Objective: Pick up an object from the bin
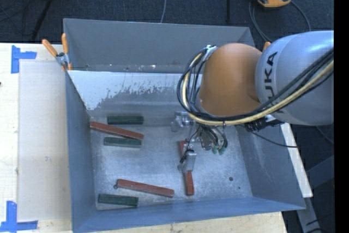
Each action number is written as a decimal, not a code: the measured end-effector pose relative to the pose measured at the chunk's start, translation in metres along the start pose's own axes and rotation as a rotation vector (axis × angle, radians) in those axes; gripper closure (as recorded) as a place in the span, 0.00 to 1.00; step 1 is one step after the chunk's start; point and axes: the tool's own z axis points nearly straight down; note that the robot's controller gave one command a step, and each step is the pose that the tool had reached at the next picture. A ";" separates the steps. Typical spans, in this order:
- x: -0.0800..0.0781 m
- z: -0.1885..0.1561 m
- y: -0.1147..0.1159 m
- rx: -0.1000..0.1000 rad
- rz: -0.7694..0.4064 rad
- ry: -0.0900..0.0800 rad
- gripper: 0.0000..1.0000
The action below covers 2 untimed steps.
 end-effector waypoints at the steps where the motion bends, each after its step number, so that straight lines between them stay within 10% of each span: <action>1: 0.000 0.000 0.000 0.000 0.000 0.000 0.00; 2: 0.000 -0.004 0.007 0.002 -0.046 0.001 0.00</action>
Offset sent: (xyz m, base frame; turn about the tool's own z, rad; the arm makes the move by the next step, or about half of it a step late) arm 0.0019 0.0292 0.0156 -0.1623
